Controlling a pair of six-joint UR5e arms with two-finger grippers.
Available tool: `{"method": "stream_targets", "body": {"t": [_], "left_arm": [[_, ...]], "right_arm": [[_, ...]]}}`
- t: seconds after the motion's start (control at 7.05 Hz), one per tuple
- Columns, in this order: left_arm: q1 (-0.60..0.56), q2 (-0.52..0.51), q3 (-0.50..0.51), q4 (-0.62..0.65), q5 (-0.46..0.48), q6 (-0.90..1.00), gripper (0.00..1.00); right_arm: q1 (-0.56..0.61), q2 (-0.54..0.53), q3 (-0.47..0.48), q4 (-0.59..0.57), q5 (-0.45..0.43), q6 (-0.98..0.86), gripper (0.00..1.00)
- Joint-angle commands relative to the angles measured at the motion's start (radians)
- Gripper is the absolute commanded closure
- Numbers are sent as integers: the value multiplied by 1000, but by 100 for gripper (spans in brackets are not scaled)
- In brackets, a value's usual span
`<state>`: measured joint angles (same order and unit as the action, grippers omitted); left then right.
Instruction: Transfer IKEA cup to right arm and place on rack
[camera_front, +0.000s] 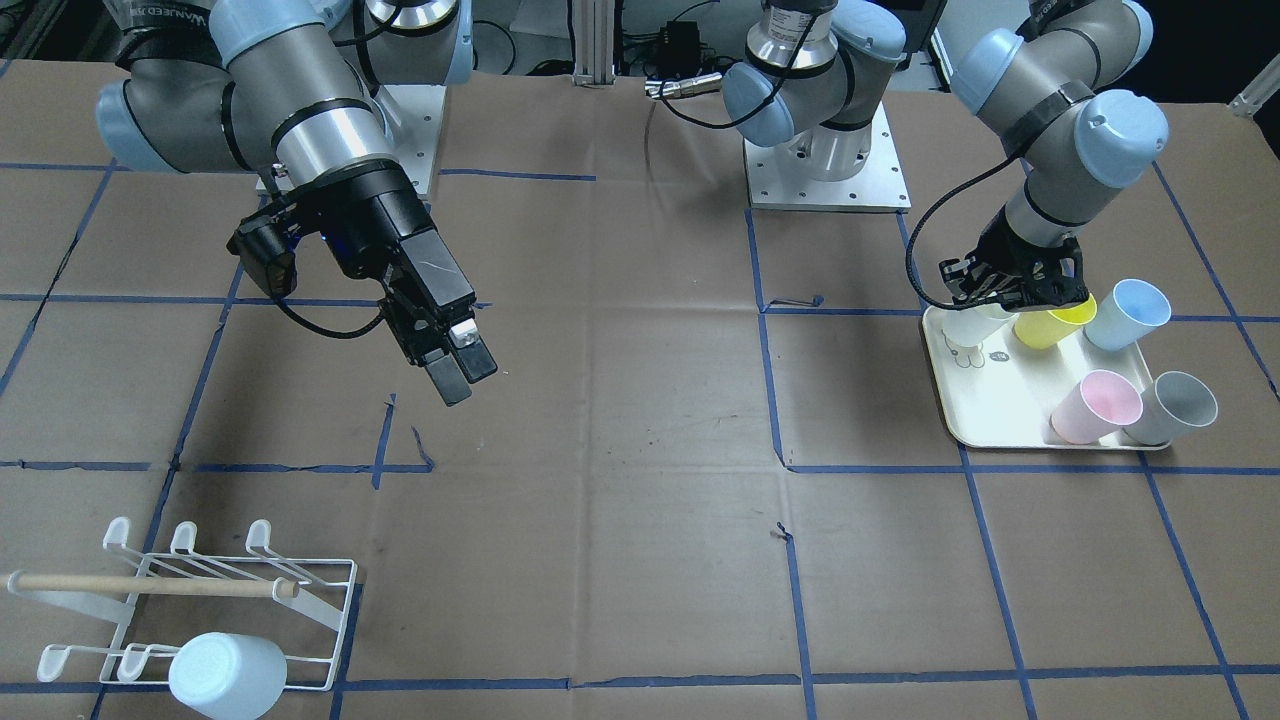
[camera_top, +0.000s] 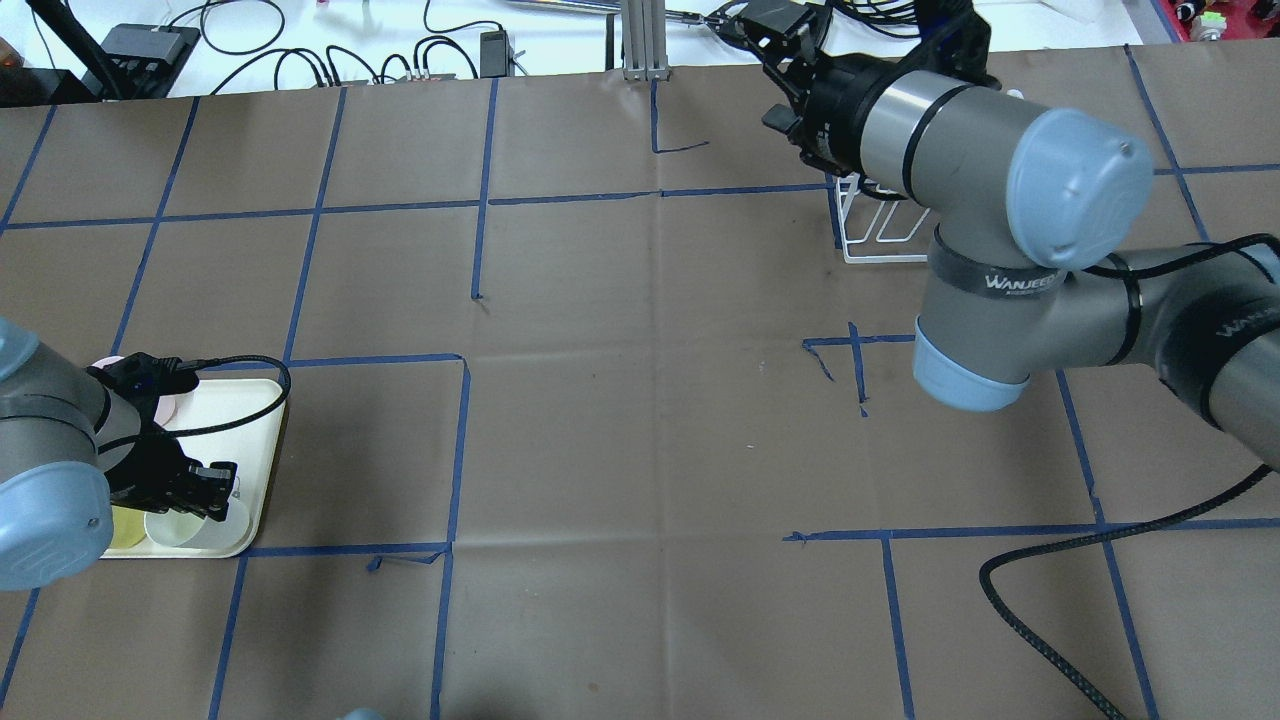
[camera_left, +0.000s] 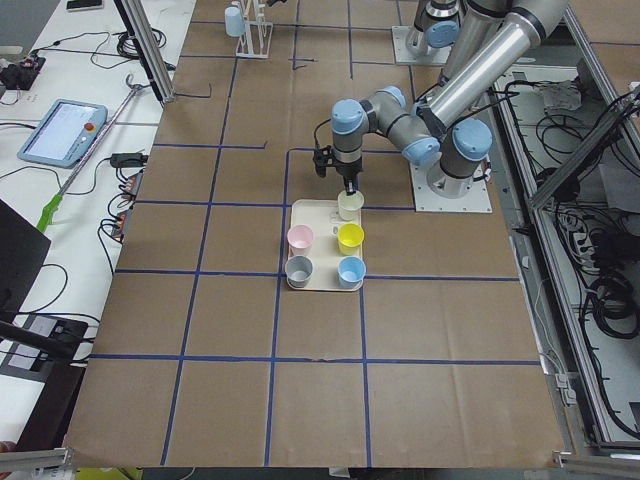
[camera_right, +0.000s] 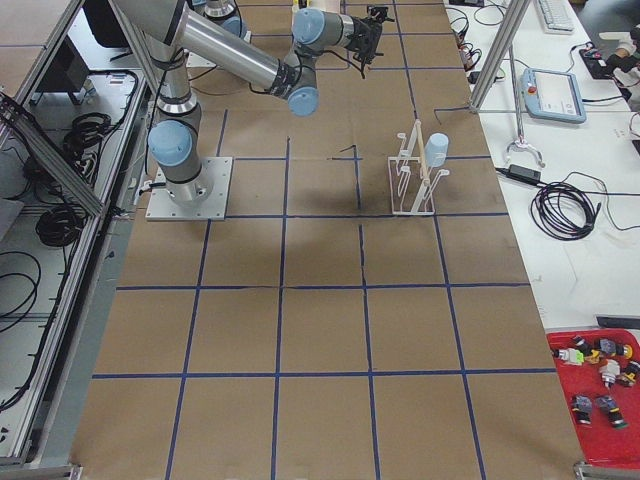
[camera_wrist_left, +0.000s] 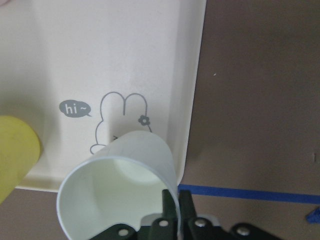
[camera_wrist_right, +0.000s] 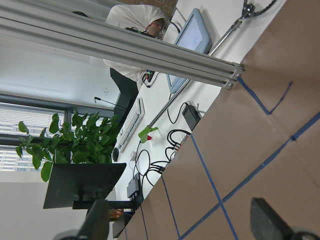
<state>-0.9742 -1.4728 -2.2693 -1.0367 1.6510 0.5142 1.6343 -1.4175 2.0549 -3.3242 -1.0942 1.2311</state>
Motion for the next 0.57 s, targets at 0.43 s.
{"method": "stream_targets", "body": {"t": [0.43], "left_arm": [[-110, -79, 565, -457, -56, -11, 100]], "right_arm": [[4, 95, 11, -283, -12, 155, 0]]}}
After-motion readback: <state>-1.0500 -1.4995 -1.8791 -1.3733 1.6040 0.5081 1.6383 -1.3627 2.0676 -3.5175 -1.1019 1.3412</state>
